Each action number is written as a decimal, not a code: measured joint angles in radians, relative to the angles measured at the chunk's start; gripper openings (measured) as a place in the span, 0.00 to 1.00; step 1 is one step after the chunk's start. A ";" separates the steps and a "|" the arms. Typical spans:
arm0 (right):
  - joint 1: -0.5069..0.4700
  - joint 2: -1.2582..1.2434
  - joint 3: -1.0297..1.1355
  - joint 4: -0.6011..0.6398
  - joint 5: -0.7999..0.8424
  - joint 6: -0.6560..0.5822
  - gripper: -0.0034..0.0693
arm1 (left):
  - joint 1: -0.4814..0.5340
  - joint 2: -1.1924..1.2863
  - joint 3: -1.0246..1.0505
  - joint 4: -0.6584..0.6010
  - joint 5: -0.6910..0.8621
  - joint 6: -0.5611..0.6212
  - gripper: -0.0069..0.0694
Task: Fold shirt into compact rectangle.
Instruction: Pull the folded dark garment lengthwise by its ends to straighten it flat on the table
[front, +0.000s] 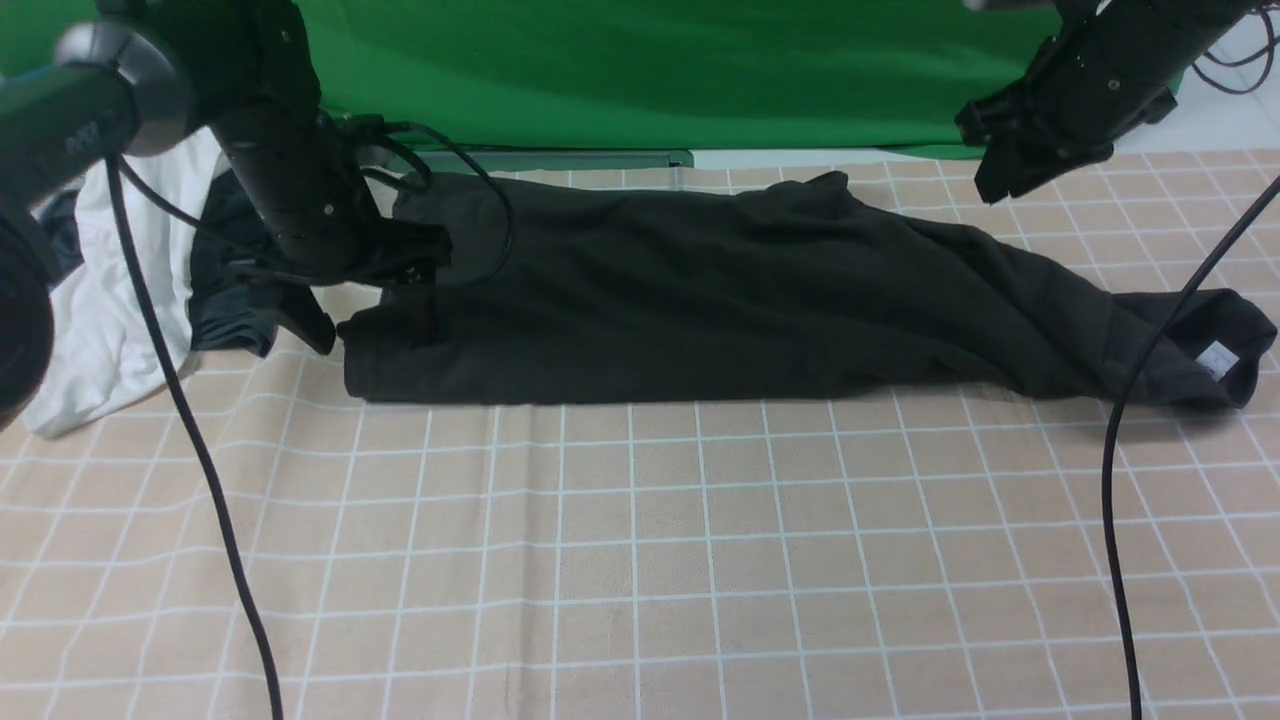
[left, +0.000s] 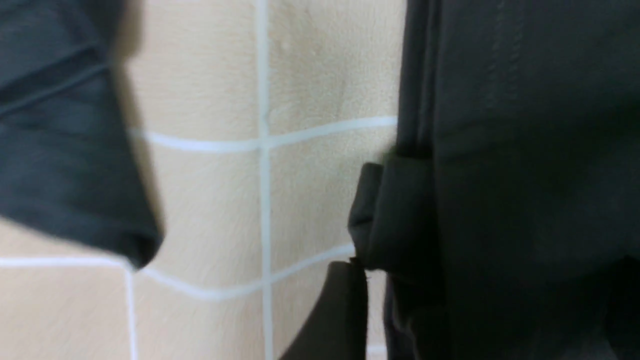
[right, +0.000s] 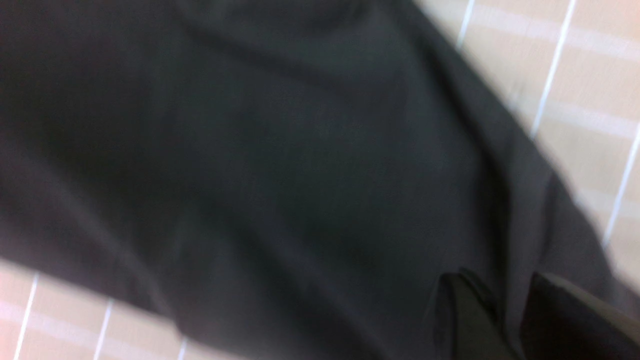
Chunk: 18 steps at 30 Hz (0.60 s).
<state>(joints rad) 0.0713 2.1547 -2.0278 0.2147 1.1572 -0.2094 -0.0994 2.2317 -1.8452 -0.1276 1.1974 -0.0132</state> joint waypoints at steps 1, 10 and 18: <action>0.000 0.000 0.000 0.000 0.010 0.000 0.35 | 0.000 0.003 0.000 -0.002 0.000 0.003 0.90; -0.006 -0.097 0.122 -0.093 0.051 0.045 0.39 | 0.000 0.009 0.000 -0.058 0.007 0.123 0.21; -0.082 -0.233 0.471 -0.203 0.048 0.081 0.60 | 0.000 -0.026 0.000 -0.032 0.010 0.137 0.21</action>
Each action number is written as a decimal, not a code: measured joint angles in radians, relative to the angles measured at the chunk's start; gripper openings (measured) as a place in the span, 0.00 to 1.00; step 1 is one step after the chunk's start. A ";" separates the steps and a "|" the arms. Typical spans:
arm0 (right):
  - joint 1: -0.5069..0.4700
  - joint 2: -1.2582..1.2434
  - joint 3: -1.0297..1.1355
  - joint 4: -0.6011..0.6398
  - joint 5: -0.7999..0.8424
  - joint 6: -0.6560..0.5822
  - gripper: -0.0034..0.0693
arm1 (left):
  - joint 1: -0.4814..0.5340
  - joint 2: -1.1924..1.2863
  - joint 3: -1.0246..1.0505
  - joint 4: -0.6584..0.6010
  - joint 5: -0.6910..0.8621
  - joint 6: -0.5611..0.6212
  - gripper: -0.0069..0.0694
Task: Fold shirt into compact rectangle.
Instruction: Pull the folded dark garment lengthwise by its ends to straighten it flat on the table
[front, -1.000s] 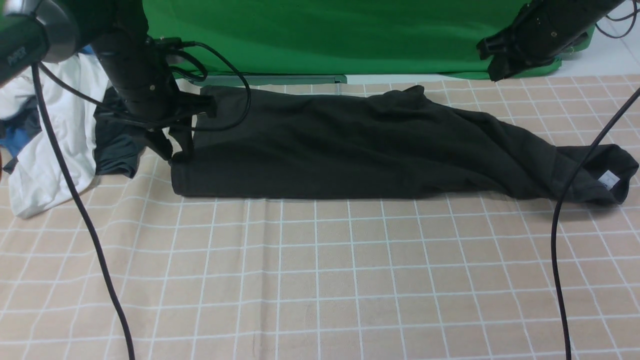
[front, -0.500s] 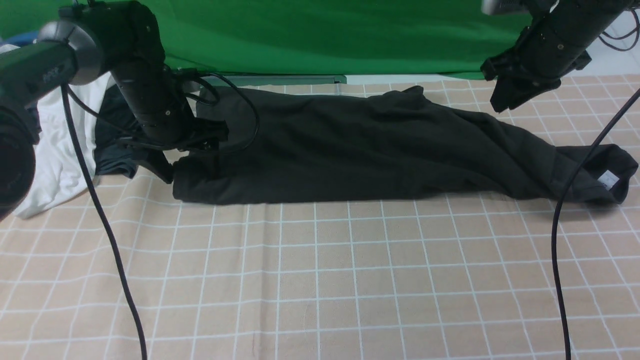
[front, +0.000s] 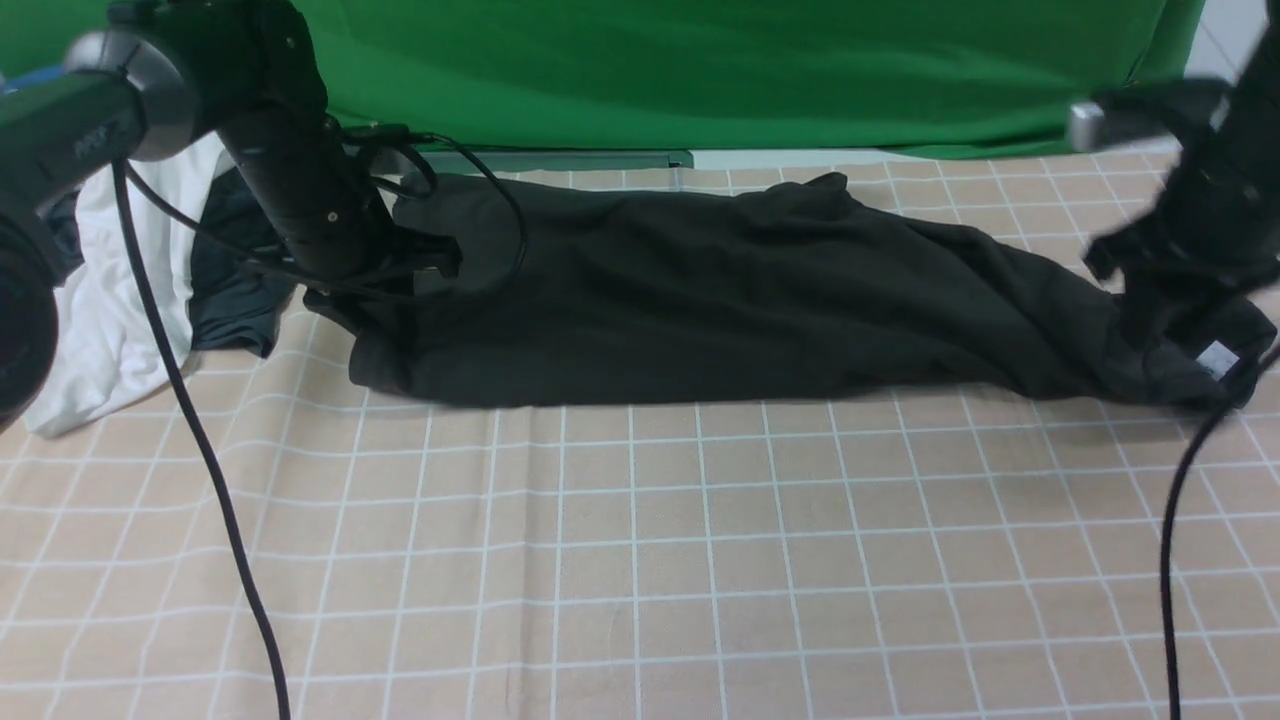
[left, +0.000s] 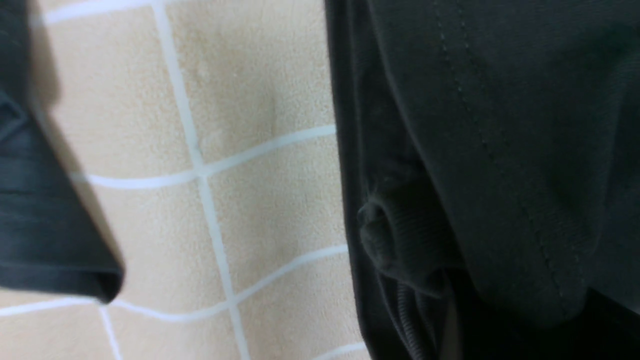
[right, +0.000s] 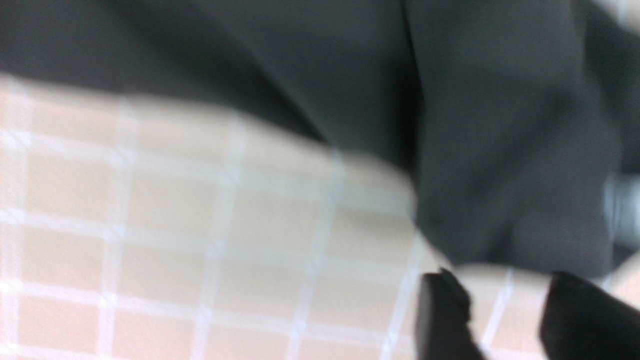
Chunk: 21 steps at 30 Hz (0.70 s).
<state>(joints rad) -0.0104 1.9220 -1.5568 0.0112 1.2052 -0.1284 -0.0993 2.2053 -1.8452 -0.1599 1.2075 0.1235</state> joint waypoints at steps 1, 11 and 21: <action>-0.012 -0.007 0.051 -0.004 -0.019 0.005 0.67 | 0.000 -0.008 0.000 0.003 0.000 0.002 0.21; -0.007 -0.008 0.182 -0.011 -0.286 0.006 0.86 | 0.000 -0.017 0.000 0.010 0.004 0.002 0.21; 0.007 0.037 0.180 -0.083 -0.527 0.024 0.25 | 0.000 -0.017 0.000 0.010 0.005 0.005 0.21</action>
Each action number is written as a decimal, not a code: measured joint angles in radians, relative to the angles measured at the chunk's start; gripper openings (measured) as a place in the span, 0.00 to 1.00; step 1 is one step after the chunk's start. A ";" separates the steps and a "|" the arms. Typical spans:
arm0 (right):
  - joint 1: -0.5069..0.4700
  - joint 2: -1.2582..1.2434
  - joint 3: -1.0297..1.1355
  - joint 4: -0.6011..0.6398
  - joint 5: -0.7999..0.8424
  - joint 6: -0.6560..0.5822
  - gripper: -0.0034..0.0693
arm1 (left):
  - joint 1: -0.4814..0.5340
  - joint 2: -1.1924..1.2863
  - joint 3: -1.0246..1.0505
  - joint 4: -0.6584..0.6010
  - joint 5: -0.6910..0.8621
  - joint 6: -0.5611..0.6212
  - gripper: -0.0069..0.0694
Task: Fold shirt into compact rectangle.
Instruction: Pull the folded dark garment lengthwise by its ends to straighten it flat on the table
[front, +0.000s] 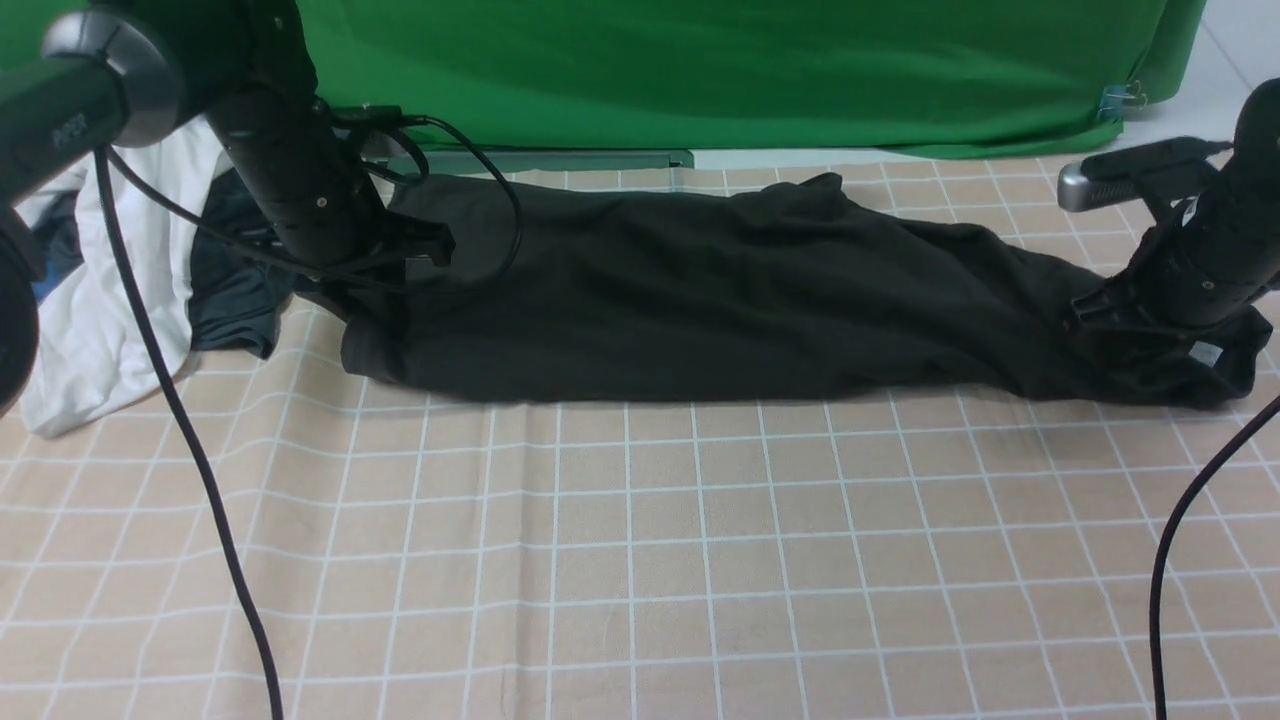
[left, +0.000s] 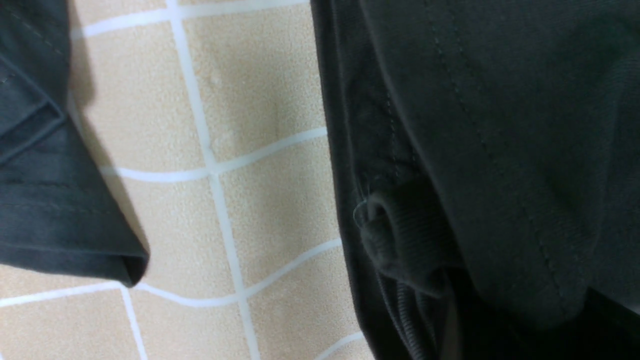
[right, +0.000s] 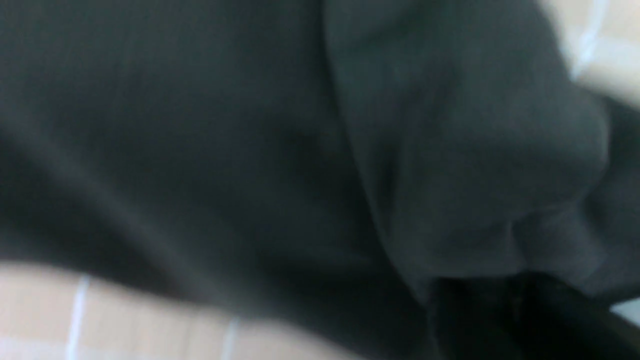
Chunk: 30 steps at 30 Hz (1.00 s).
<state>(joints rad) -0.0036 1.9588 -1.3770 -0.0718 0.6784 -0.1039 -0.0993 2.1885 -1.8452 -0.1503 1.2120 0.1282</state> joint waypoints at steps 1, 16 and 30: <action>0.000 0.000 -0.001 -0.019 -0.027 0.026 0.17 | 0.000 0.000 0.000 0.000 0.000 0.000 0.21; -0.103 0.006 -0.192 -0.136 -0.031 0.128 0.22 | 0.000 0.000 0.000 0.000 0.000 0.000 0.21; -0.124 0.034 -0.258 -0.075 0.372 0.174 0.98 | 0.000 0.000 0.000 0.000 0.000 0.000 0.21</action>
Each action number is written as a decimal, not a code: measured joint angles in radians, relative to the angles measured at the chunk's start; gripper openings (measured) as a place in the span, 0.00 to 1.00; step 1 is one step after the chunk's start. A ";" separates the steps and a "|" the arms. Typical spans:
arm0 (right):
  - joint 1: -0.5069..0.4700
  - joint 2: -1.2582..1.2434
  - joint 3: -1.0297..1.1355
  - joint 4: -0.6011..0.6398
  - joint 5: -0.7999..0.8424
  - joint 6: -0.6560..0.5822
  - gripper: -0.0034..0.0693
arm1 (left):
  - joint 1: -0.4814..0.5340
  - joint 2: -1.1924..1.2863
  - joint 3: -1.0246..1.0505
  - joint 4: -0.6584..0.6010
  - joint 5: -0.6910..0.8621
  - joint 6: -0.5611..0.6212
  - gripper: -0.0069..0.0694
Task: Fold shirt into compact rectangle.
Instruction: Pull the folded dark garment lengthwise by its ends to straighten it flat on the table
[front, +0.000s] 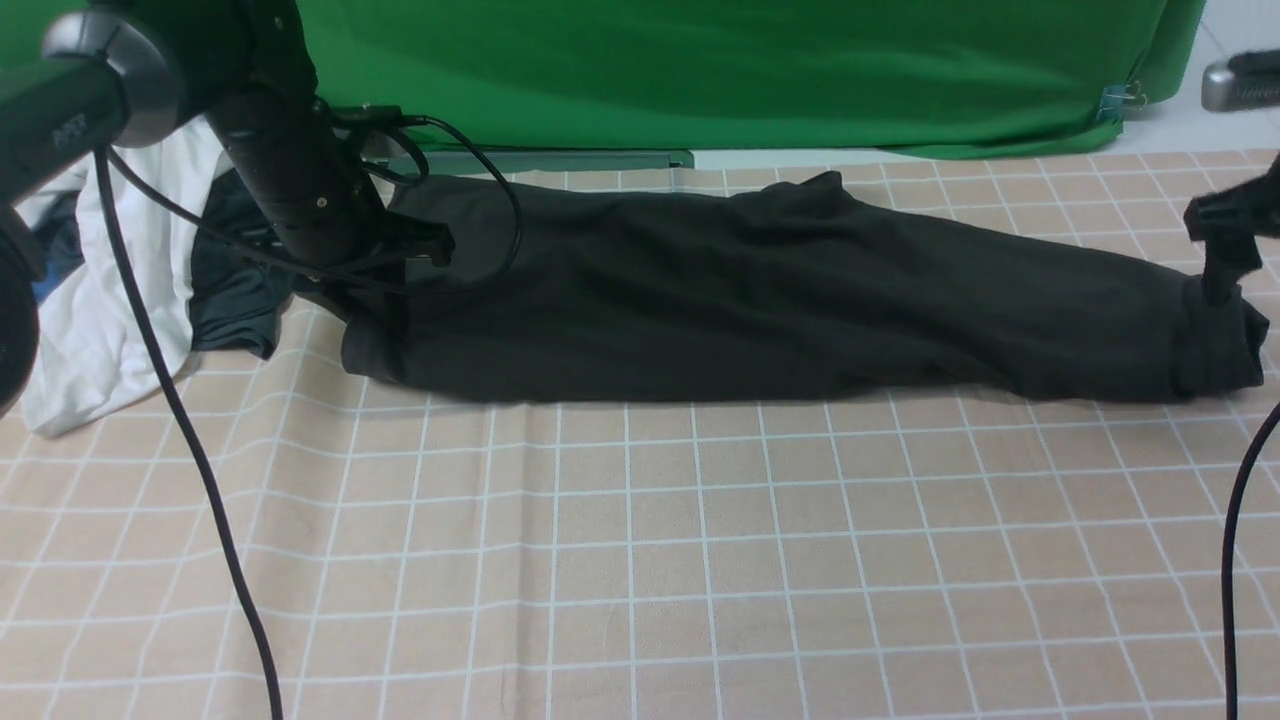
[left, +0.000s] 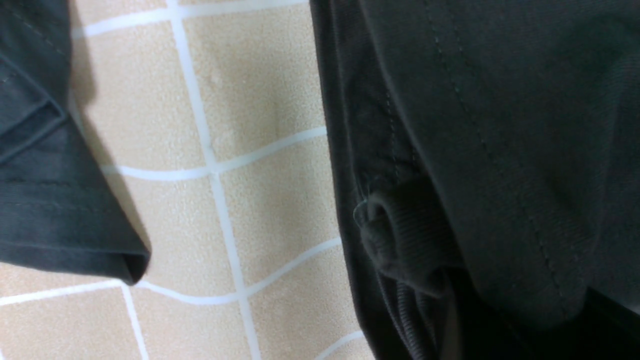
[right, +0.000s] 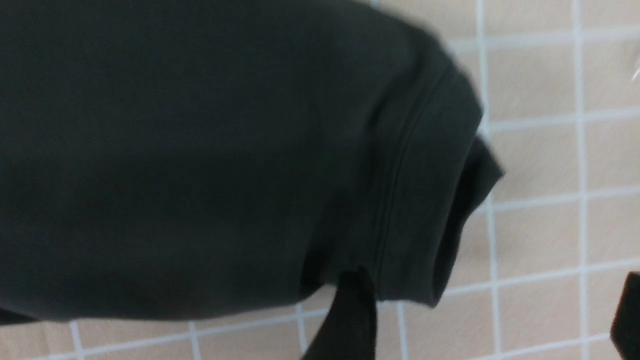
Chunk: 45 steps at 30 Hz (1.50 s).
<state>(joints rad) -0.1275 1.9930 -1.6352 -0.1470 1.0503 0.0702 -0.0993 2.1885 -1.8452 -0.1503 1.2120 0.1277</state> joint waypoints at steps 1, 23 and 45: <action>-0.009 0.018 0.004 0.019 0.003 0.001 0.97 | 0.000 0.000 0.000 0.000 0.000 0.000 0.21; -0.069 -0.005 0.009 0.113 0.124 -0.100 0.16 | 0.009 -0.144 0.055 0.007 -0.001 -0.001 0.21; -0.087 -0.461 0.818 0.095 0.083 -0.106 0.17 | 0.009 -0.852 1.001 0.114 -0.097 -0.128 0.21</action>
<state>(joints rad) -0.2144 1.5321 -0.8172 -0.0515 1.1335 -0.0357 -0.0903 1.3367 -0.8443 -0.0365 1.1150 0.0000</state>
